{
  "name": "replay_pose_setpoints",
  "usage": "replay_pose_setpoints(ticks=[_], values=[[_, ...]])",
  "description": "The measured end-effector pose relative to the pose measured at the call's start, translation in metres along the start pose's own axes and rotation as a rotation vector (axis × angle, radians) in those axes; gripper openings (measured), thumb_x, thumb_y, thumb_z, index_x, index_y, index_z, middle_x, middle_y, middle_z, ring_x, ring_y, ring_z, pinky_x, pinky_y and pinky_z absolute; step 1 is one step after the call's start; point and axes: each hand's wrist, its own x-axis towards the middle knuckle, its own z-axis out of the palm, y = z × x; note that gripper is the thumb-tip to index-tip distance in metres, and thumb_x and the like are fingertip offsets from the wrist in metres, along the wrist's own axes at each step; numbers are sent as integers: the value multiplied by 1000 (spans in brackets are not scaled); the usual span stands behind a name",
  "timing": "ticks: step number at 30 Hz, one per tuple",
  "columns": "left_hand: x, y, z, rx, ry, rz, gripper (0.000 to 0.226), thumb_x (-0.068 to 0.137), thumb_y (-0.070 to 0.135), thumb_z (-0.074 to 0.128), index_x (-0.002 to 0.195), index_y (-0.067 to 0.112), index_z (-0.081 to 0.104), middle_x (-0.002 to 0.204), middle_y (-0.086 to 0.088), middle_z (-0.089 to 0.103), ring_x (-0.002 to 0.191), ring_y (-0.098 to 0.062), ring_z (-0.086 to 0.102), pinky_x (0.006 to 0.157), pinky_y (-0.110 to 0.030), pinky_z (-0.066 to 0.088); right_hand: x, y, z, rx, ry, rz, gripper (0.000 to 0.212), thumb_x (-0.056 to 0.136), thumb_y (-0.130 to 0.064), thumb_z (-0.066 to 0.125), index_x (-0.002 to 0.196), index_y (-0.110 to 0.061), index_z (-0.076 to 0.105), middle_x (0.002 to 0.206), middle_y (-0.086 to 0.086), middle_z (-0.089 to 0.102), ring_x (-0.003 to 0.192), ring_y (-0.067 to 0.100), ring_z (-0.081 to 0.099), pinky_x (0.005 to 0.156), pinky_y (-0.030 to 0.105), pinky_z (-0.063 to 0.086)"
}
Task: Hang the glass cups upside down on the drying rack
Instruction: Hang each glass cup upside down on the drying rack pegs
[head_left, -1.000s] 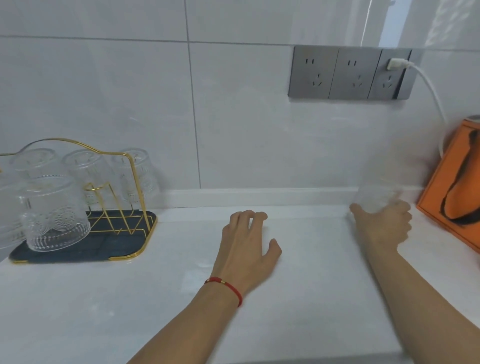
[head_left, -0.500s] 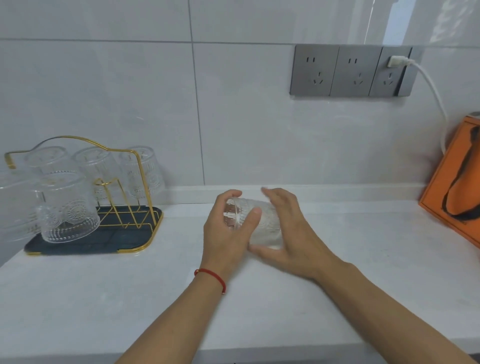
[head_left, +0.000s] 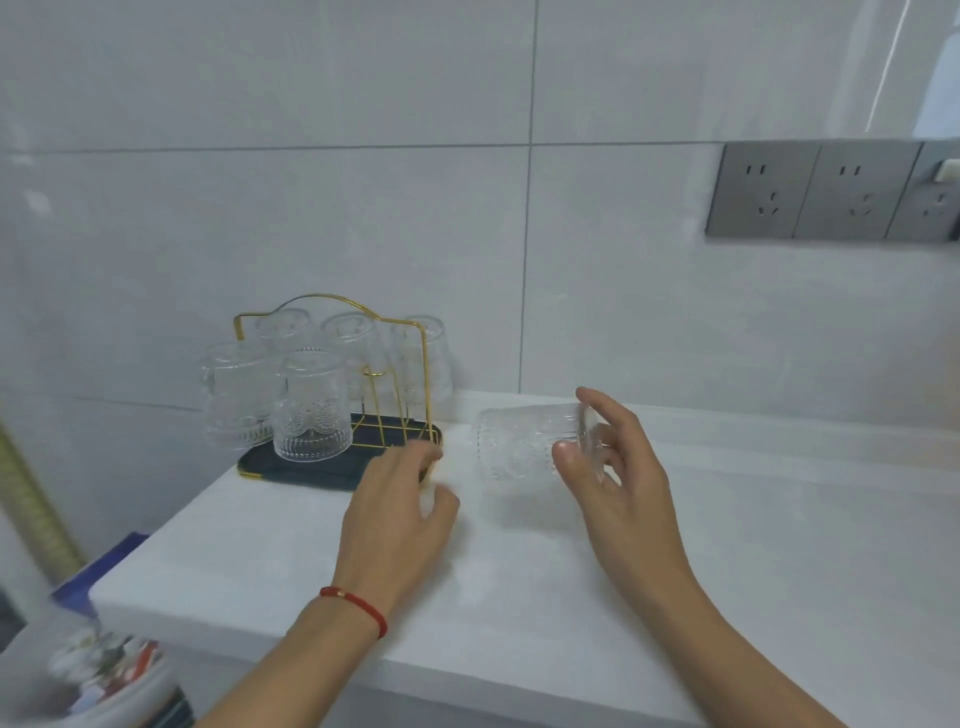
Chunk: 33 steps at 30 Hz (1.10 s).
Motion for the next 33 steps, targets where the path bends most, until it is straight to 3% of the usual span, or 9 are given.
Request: replay_pose_setpoints(ticks=[2, 4, 8, 11, 15, 25, 33], values=[[-5, -16, -1, 209, -55, 39, 31, 82, 20, 68, 112, 16, 67, 122, -2, 59, 121, -26, 49, 96, -39, 45, 7, -19, 27, -14, 35, -79, 52, 87, -44, 72, 136, -49, 57, 125, -26, 59, 124, -5, 56, 93, 18, 48], [-4, -17, 2, 210, -73, 32, 35, 83, 25, 65, 117, 16, 66, 124, -3, 58, 121, -26, 48, 99, -40, 44, 18, -37, 52, -54, 74, -163, 55, 87, -44, 74, 139, -43, 56, 127, -19, 60, 126, 1, 57, 99, 29, 50], [-3, -13, 8, 318, -117, 78, 37, 86, 32, 54, 120, 21, 65, 107, 0, 62, 105, -24, 52, 85, -36, 45, 44, -65, 92, -79, 91, -175, 61, 85, -46, 76, 141, -38, 52, 129, -13, 63, 125, 11, 58, 104, 43, 51], [-6, -13, 8, 323, -112, 82, 29, 83, 27, 53, 106, 17, 67, 99, -1, 61, 99, -25, 53, 78, -36, 46, 62, -74, 114, -167, 65, -215, 65, 86, -49, 74, 143, -31, 49, 135, -12, 60, 126, 14, 55, 105, 41, 50], [-7, -13, 7, 321, -98, 86, 26, 81, 21, 54, 102, 14, 67, 98, -5, 59, 93, -27, 53, 72, -37, 45, 79, -69, 140, -405, 28, -263, 70, 88, -54, 68, 147, -21, 50, 139, -4, 58, 129, 16, 48, 99, 22, 34], [-7, -8, 0, 330, -106, 91, 31, 75, 12, 55, 104, 9, 65, 104, -13, 61, 91, -33, 58, 71, -41, 49, 83, -34, 169, -680, -143, -188, 69, 89, -63, 61, 143, -19, 58, 130, 6, 63, 128, 27, 51, 97, 38, 45], [-9, -11, 2, 340, -114, 100, 30, 76, 14, 49, 103, 11, 62, 113, -12, 59, 100, -31, 53, 79, -40, 49, 79, -36, 166, -732, -249, -142, 73, 96, -66, 50, 152, -20, 46, 143, 6, 56, 134, 26, 45, 103, 40, 43]])
